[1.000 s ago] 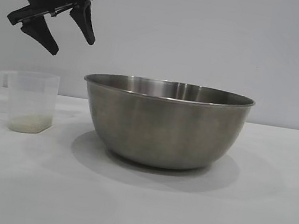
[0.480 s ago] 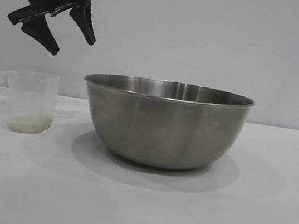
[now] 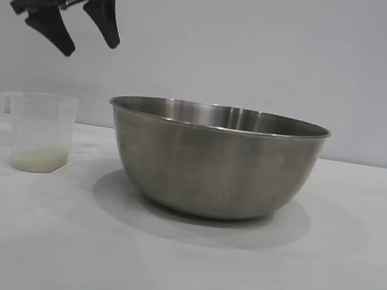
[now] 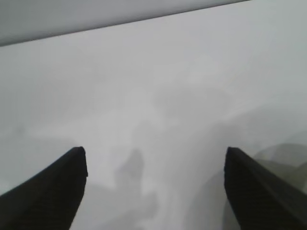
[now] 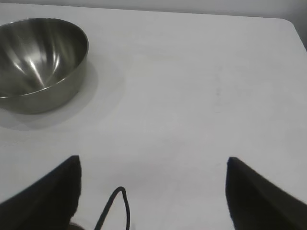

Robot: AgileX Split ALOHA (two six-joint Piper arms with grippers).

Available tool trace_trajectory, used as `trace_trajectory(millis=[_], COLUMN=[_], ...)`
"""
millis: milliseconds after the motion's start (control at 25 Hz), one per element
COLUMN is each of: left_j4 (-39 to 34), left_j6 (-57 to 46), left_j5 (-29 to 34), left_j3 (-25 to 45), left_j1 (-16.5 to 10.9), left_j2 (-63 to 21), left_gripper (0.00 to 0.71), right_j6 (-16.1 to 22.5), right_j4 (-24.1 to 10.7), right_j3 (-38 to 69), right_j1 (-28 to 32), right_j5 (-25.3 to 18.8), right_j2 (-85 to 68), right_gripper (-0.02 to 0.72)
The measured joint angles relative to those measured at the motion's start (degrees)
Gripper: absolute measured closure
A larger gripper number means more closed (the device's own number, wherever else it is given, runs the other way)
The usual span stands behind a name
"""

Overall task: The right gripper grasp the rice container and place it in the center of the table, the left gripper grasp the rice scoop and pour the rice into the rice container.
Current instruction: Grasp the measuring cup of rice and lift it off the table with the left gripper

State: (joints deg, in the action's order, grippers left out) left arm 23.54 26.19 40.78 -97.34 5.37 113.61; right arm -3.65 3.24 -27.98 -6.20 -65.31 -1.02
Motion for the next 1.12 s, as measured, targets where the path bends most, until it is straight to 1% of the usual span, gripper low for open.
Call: trace_trajectory(millis=[200, 280, 480, 560, 720, 880, 960, 1120], left_j4=[-8.89, -14.48, -28.85, -32.48, -34.02, -33.89, -33.9, -33.9], left_j6=[-3.65, -6.6, -16.2, -20.36, -23.92, -25.36, -25.6, -25.6], left_j5=[3.83, 6.02, 13.87, 17.32, 21.55, 22.21, 20.76, 14.46], left_j3=[0.0, 0.0, 0.0, 0.0, 0.0, 0.0, 0.0, 0.0], left_j1=[0.0, 0.0, 0.0, 0.0, 0.0, 0.0, 0.0, 0.0], left_j2=[-2.05, -2.63, -2.85, -2.85, -2.85, -3.65, -4.57, -6.01], left_gripper=[0.192, 0.192, 0.192, 0.192, 0.192, 0.192, 0.192, 0.192], right_j6=[0.0, 0.0, 0.0, 0.0, 0.0, 0.0, 0.0, 0.0], right_j4=[0.0, 0.0, 0.0, 0.0, 0.0, 0.0, 0.0, 0.0], right_j3=[0.0, 0.0, 0.0, 0.0, 0.0, 0.0, 0.0, 0.0], right_j1=[0.0, 0.0, 0.0, 0.0, 0.0, 0.0, 0.0, 0.0], right_j5=[0.0, 0.0, 0.0, 0.0, 0.0, 0.0, -0.1, -0.1], right_j2=[0.0, 0.0, 0.0, 0.0, 0.0, 0.0, 0.0, 0.0], right_gripper=[0.127, 0.127, 0.127, 0.127, 0.127, 0.127, 0.127, 0.127])
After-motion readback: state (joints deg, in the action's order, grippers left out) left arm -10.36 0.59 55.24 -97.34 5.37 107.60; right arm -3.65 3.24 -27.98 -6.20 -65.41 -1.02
